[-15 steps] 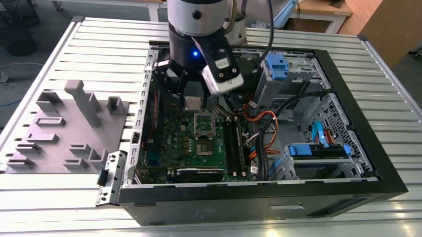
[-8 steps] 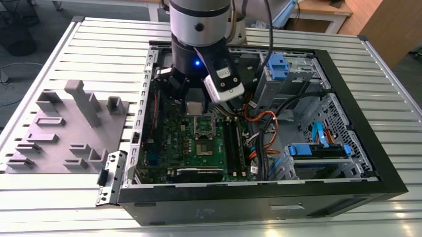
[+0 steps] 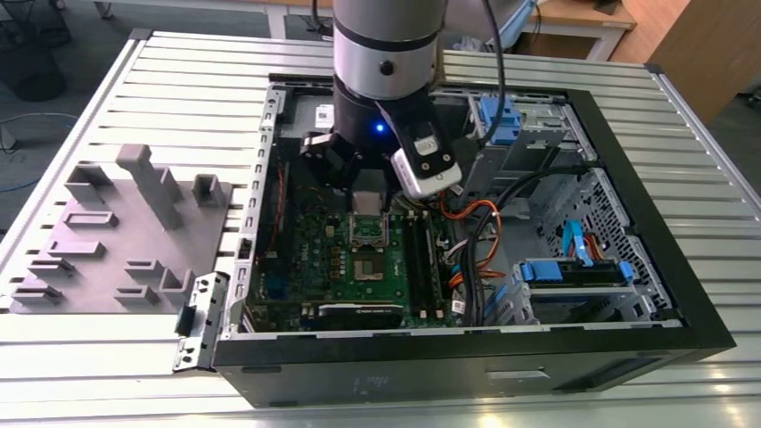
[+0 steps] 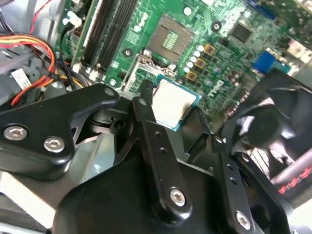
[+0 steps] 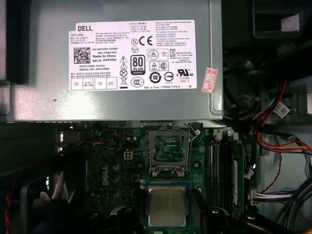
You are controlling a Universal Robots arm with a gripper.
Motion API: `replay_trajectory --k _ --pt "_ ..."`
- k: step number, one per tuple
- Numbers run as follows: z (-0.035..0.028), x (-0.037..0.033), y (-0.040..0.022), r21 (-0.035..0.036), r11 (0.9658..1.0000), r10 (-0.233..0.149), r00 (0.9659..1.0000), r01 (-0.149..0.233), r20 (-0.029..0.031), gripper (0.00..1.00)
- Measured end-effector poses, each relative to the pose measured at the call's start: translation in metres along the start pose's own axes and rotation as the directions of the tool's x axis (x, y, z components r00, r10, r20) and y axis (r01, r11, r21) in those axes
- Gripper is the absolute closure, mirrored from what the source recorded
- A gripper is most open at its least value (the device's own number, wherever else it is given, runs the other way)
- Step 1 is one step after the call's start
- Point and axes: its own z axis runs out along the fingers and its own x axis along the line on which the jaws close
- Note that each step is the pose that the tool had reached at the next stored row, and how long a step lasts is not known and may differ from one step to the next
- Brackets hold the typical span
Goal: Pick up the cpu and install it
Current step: 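Pick up the cpu and move it towards the insertion slot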
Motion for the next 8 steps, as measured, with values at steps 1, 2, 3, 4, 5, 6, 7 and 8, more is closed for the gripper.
replay_trajectory --k 1,2,3,4,5,6,7,8 --pt "0.0017 -0.0013 -0.0004 0.0001 1.0000 0.000 1.0000 0.000 -0.0001 0.53" --pt "0.0037 -0.0022 -0.0009 0.0000 1.0000 0.000 1.0000 0.000 -0.0001 0.53" --pt "0.0055 -0.0029 -0.0014 -0.0001 1.0000 0.000 1.0000 0.000 -0.0001 0.53" --pt "0.0073 -0.0034 -0.0018 0.0000 1.0000 0.000 1.0000 0.000 -0.0001 0.53" --pt "0.0091 -0.0037 -0.0022 0.0000 1.0000 0.000 1.0000 0.000 -0.0001 0.53" --pt "0.0109 -0.0040 -0.0026 0.0001 1.0000 0.000 1.0000 0.000 -0.0001 0.53" --pt "0.0127 -0.0042 -0.0029 0.0000 1.0000 0.000 1.0000 0.000 -0.0001 0.53" --pt "0.0146 -0.0043 -0.0031 0.0001 1.0000 0.000 1.0000 0.000 -0.0001 0.53"
